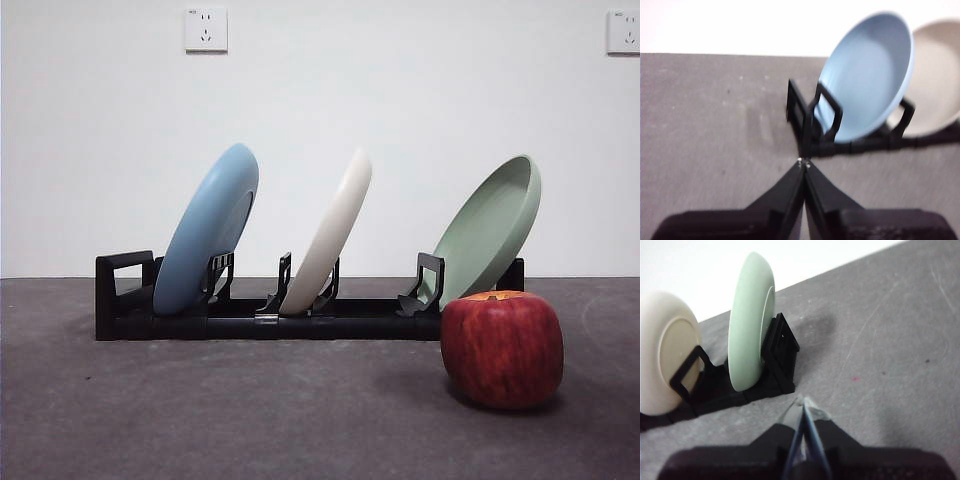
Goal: Take the blue plate from the plate rack,put the plate on the table,take the apple from the table,put the apple in the plate
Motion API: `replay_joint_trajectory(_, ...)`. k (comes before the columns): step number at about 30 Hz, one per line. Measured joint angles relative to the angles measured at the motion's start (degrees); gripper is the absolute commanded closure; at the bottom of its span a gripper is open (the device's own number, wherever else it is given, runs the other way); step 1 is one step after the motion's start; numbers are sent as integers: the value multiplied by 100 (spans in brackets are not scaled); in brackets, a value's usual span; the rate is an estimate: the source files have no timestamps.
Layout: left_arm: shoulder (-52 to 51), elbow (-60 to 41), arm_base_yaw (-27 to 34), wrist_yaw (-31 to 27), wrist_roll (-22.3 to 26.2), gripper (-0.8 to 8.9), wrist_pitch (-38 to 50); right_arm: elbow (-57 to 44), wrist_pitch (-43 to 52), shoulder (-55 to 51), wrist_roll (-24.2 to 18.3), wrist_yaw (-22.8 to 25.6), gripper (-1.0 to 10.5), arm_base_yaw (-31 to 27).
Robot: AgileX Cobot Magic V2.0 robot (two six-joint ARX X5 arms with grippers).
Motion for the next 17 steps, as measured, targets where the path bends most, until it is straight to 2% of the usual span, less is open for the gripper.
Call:
replay_joint_trajectory(4, 68, 531, 0, 0, -575, 819, 9, 391, -7, 262, 407, -98, 958, 0)
replay_joint_trajectory(8, 437, 1093, 0, 20, -984, 819, -133, 1040, -83, 748, 511, -151, 958, 0)
replay_joint_trajectory(13, 1198, 1880, 0, 39, -1104, 820, -470, 1961, -129, 1563, 424, -234, 958, 0)
replay_joint_trajectory(17, 1954, 2605, 0, 398, -1051, 820, -492, 2817, -214, 2398, 160, -868, 958, 0)
